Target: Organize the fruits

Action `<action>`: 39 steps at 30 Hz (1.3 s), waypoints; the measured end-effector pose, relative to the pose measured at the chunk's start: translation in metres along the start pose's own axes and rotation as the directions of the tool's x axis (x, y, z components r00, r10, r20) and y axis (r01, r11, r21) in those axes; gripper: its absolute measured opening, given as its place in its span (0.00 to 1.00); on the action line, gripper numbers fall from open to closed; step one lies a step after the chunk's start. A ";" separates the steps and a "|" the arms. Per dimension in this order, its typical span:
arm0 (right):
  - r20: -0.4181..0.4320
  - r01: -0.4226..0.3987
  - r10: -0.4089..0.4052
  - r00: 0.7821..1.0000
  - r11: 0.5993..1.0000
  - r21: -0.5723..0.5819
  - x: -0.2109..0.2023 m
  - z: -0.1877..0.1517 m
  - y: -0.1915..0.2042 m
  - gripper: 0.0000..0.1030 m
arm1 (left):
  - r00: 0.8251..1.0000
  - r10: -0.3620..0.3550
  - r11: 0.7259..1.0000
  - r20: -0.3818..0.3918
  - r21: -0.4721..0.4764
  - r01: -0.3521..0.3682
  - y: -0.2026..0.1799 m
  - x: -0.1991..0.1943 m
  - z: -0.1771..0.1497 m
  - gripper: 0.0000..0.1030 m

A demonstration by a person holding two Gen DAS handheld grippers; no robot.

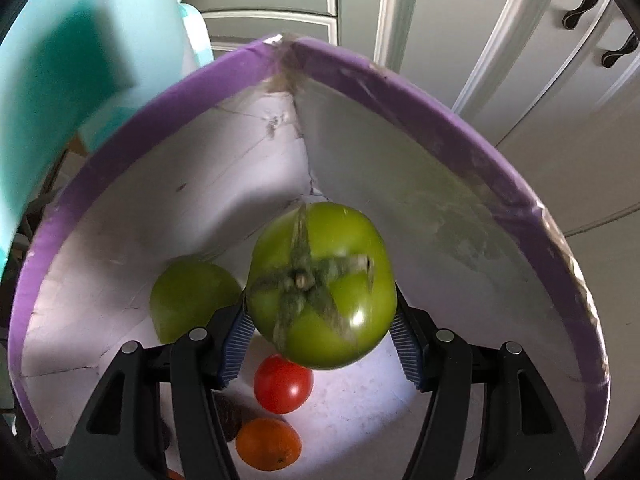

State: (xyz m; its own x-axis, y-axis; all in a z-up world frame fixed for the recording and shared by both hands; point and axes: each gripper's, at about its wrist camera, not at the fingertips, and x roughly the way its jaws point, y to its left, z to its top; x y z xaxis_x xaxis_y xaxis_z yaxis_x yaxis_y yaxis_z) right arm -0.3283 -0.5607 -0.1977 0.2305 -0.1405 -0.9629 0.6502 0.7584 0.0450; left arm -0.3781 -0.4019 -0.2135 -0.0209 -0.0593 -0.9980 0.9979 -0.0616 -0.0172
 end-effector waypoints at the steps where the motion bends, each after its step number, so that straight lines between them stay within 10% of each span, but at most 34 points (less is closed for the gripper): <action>1: 0.002 0.001 -0.001 1.000 1.000 0.005 0.000 0.001 -0.001 0.60 | 1.000 -0.002 1.000 -0.012 -0.007 0.002 0.002 0.003 0.000 0.43; 15: 0.089 -0.033 0.027 0.996 0.998 0.060 -0.053 0.003 -0.021 0.76 | 1.000 -0.013 0.996 -0.004 -0.091 0.013 0.021 0.000 -0.005 0.44; 24: 0.148 -0.022 0.011 0.989 0.997 0.074 -0.128 -0.013 -0.032 0.84 | 0.979 -0.057 0.979 0.197 -0.182 0.094 0.042 -0.066 -0.010 0.57; 29: 0.271 0.042 -0.051 0.961 0.998 0.040 -0.203 -0.031 -0.012 0.84 | 0.894 -0.024 0.961 0.448 -0.234 0.144 0.047 -0.143 -0.028 0.76; 35: 0.604 0.108 -0.090 0.792 0.994 0.006 -0.292 -0.081 -0.005 0.84 | 0.668 0.097 0.971 0.738 -0.219 0.100 0.032 -0.245 -0.070 0.98; 39: 0.603 0.095 -0.077 0.794 0.996 0.002 -0.303 -0.110 0.004 0.84 | 0.595 0.202 0.969 0.778 -0.249 -0.004 0.024 -0.266 -0.090 0.98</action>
State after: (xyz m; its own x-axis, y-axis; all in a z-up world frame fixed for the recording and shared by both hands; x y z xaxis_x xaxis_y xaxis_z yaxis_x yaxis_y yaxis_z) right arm -0.4750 -0.4454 0.0654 0.5693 -0.5535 -0.6079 0.6709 0.7402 -0.0456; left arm -0.3437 -0.2981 0.0459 0.1420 -0.8227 -0.5505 0.9817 0.1881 -0.0280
